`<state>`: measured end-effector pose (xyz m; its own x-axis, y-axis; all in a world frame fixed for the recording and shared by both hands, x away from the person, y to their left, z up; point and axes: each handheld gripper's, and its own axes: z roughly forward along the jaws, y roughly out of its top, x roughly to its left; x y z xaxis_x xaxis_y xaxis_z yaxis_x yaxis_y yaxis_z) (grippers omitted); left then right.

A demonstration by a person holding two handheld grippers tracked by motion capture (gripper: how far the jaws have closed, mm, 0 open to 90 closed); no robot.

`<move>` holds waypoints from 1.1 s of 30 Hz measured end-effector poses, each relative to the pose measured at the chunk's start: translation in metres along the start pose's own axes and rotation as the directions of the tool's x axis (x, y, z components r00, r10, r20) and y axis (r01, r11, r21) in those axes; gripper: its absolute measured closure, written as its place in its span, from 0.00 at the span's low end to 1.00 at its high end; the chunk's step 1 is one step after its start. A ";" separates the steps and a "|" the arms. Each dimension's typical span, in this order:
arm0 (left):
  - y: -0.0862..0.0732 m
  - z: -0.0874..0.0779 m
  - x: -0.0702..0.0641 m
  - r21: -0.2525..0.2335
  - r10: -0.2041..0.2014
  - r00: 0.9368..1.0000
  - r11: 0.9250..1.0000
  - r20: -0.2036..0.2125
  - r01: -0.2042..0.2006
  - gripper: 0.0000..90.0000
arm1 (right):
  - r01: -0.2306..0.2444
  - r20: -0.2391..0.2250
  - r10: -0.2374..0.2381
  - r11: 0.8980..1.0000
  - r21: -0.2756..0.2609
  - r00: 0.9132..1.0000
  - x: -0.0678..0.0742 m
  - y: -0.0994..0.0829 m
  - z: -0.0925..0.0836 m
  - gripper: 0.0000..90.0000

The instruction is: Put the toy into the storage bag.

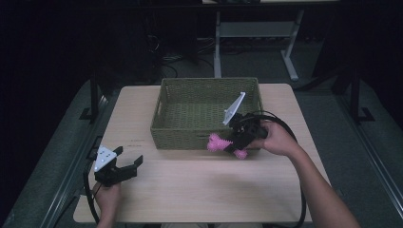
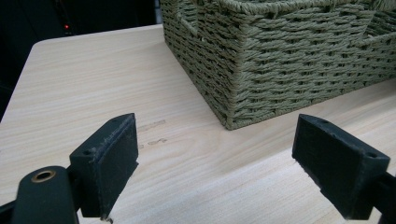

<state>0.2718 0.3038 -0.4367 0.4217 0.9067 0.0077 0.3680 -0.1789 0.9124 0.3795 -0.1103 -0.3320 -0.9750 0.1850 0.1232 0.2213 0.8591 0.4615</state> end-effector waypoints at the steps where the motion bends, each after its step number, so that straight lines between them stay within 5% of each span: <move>1: 0.000 0.000 0.000 0.002 0.001 1.000 1.000 -0.001 -0.001 0.15 | 0.000 0.000 0.000 1.000 0.000 1.000 0.000 0.000 0.000 0.65; 33: 0.000 0.002 0.000 -0.001 0.000 1.000 1.000 0.003 0.000 0.15 | -0.022 0.008 0.022 1.000 -0.022 1.000 -0.039 0.026 -0.029 0.65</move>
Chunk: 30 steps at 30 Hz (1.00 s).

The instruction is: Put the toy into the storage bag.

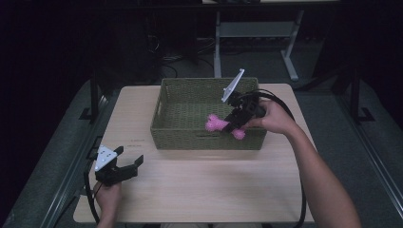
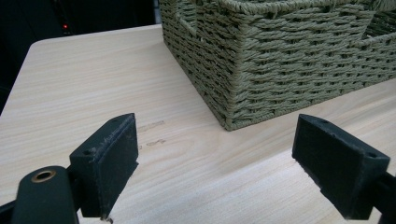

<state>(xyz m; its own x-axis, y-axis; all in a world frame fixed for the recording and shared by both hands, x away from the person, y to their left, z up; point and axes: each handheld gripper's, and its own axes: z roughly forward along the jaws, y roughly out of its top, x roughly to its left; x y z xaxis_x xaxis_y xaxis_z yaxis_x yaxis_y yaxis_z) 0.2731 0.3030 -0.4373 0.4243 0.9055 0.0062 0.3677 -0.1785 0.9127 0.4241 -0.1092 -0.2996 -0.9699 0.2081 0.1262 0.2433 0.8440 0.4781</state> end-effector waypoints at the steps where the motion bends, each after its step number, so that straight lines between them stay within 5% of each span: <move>1: 0.000 0.000 0.000 0.000 0.000 1.000 1.000 0.000 0.000 0.15 | -0.002 -0.007 0.002 1.000 -0.003 1.000 -0.002 0.001 0.000 0.65; 30: 0.000 0.001 0.000 0.001 -0.001 1.000 1.000 0.004 0.001 0.15 | -0.073 -0.001 0.073 0.997 0.002 0.997 -0.049 0.008 -0.004 0.65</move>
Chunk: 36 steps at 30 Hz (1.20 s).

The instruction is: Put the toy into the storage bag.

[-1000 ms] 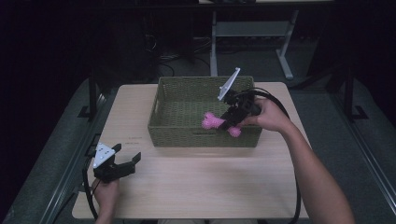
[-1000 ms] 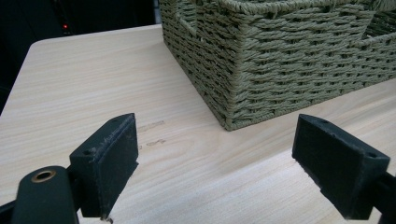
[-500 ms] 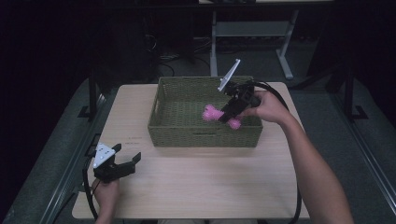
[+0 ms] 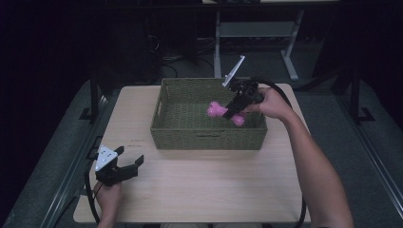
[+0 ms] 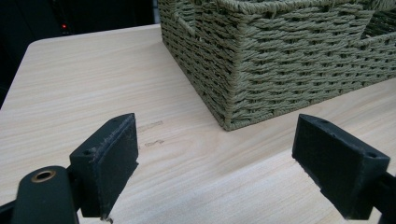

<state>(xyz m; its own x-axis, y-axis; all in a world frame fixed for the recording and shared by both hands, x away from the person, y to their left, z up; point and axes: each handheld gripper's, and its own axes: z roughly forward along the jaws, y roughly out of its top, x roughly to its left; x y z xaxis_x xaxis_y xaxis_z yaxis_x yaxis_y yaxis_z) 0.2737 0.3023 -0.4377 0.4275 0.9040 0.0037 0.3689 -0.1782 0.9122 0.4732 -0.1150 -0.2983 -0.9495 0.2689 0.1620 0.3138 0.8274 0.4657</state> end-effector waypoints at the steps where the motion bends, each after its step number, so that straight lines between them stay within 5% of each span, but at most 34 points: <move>1: 0.000 0.000 0.000 0.000 -0.001 1.000 1.000 0.000 0.001 0.15 | -0.002 0.002 0.002 1.000 0.002 1.000 -0.002 0.000 0.001 0.64; 36: 0.000 -0.001 0.000 -0.005 0.000 1.000 1.000 0.002 0.000 0.15 | -0.076 -0.039 0.078 0.996 0.035 0.996 -0.034 -0.004 0.038 0.64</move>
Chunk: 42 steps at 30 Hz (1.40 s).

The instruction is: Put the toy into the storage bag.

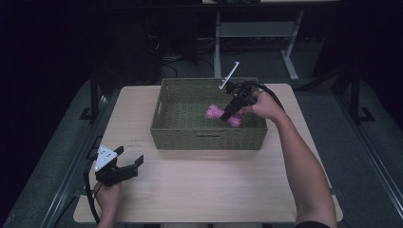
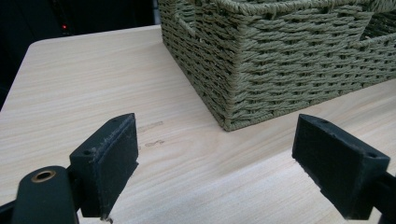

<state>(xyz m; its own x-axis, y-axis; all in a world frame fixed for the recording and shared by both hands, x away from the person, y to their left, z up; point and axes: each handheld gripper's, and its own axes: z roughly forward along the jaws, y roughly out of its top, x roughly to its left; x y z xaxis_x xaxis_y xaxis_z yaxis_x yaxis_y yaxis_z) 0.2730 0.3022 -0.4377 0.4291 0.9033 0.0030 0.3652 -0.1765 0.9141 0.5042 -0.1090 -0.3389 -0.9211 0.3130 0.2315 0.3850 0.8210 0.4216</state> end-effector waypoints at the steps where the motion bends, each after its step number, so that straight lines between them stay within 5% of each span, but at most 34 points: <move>1: 0.000 0.000 0.000 0.002 0.002 1.000 1.000 0.000 -0.002 0.15 | -0.004 -0.002 0.004 1.000 -0.002 1.000 -0.001 -0.001 0.001 0.64; 33: 0.001 0.000 -0.001 0.001 0.011 1.000 1.000 -0.008 -0.011 0.15 | -0.037 -0.036 0.039 0.999 0.039 0.999 -0.008 -0.012 0.034 0.64; 42: 0.001 0.000 -0.001 0.000 0.013 1.000 1.000 -0.010 -0.013 0.15 | -0.073 -0.055 0.073 0.997 -0.002 0.996 -0.012 -0.019 0.036 0.67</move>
<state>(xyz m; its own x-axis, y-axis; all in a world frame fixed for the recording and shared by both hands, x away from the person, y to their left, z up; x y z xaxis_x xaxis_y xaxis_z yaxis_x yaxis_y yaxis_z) 0.2728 0.3012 -0.4372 0.4257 0.9047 0.0190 0.3591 -0.1882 0.9141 0.5063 -0.1109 -0.3814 -0.8860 0.3455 0.3091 0.4514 0.7950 0.4052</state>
